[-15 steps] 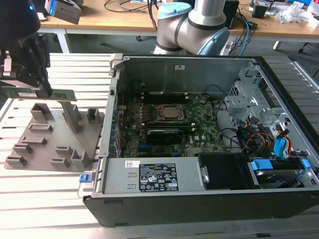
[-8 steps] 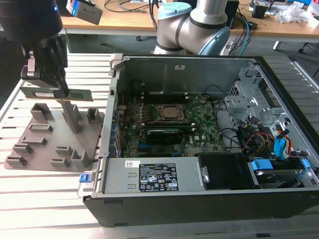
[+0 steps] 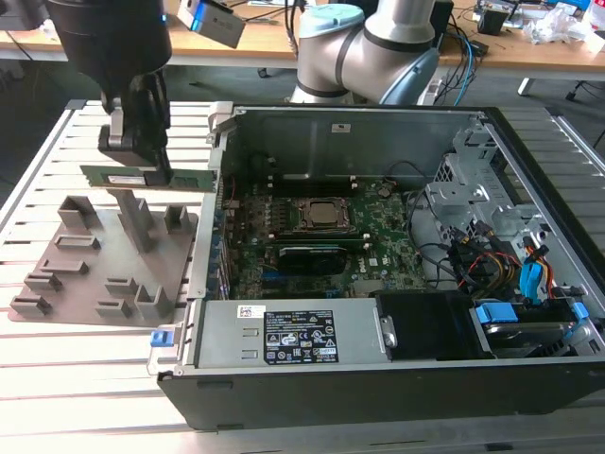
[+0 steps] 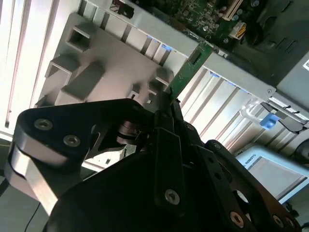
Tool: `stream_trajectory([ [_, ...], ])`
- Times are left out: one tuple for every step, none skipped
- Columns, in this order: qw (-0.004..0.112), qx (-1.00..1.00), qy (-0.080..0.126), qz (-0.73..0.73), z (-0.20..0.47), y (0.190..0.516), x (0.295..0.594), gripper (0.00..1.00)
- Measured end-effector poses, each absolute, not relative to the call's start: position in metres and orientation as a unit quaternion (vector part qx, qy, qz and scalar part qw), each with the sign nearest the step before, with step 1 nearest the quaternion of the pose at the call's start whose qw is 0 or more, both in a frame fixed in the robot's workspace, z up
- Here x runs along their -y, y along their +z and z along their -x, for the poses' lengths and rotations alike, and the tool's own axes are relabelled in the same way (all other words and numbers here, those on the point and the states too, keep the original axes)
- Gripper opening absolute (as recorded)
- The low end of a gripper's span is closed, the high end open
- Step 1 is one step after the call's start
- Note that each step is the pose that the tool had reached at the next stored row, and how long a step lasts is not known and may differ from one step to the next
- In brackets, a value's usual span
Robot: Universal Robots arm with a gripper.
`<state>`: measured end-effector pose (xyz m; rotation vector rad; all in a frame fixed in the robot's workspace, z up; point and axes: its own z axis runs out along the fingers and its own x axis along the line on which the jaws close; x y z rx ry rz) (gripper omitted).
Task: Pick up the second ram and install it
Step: 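Pick up the second ram and move it above second insertion slot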
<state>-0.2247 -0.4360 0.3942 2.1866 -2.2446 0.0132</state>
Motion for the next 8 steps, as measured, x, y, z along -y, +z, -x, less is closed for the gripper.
stream_trajectory([
  [0.004,0.716,0.004,-0.698,0.221,0.394,0.436,0.14],
  [0.004,0.716,0.004,-0.698,0.215,0.394,0.436,0.14],
  [0.005,0.716,0.005,-0.698,0.21,0.394,0.436,0.14],
  [0.005,0.716,0.005,-0.698,0.206,0.394,0.436,0.14],
  [0.005,0.716,0.005,-0.698,0.201,0.394,0.436,0.14],
  [0.005,0.716,0.005,-0.698,0.195,0.394,0.436,0.14],
  [0.005,0.716,0.005,-0.698,0.193,0.394,0.436,0.14],
  [0.005,0.716,0.005,-0.698,0.19,0.394,0.436,0.14],
])
